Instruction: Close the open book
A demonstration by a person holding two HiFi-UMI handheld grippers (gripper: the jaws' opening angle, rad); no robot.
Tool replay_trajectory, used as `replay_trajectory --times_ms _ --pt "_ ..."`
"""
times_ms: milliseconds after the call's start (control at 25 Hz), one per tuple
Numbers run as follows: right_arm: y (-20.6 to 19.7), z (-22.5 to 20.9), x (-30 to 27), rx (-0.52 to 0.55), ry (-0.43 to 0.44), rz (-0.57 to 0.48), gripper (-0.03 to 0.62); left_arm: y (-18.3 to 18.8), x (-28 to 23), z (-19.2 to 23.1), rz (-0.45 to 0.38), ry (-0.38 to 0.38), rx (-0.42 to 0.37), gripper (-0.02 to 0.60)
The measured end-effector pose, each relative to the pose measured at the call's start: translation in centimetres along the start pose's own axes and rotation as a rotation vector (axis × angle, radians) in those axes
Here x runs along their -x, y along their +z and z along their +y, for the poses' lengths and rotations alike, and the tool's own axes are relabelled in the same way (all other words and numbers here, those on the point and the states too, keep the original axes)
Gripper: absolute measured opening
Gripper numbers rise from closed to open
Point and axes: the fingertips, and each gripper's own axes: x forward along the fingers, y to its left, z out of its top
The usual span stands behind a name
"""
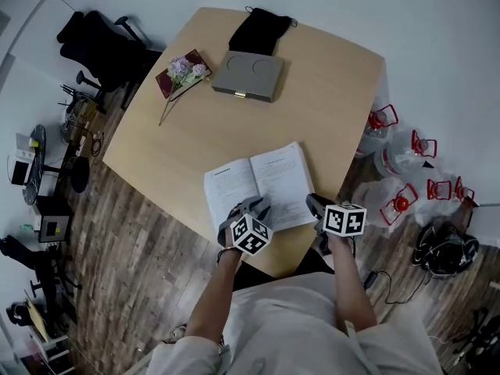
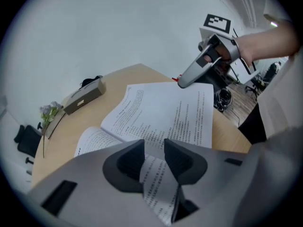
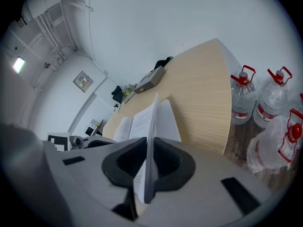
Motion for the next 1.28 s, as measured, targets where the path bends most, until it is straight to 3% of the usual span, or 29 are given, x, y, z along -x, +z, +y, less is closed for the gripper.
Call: replay_trajectory --times_ms 240,440,800,1080,1280 --pt "0.4 1.5 1.0 0.018 -0.041 -0.046 0.054 -1.3 4.0 2.0 -0.144 0.053 0.236 0.14" --pt "0.4 3.9 1.5 0.041 -0.076 -0.08 0.055 -3.4 7.1 4.3 -0.217 0.064 0.349 0.14" --pt "0.7 7.3 2.3 0.082 -0.136 -0.125 0.055 -6.5 9.8 7.2 -0.287 0.074 0.4 0.136" --pt "0.7 10.3 2.4 0.17 -0.22 -0.168 0.055 -8.5 11.5 9.3 -0.338 0.077 0.431 0.046" --pt "0.7 12.5 2.2 0.248 -0.287 -0.177 0.055 -9.1 12.1 10.1 -0.374 0.032 0.429 0.025"
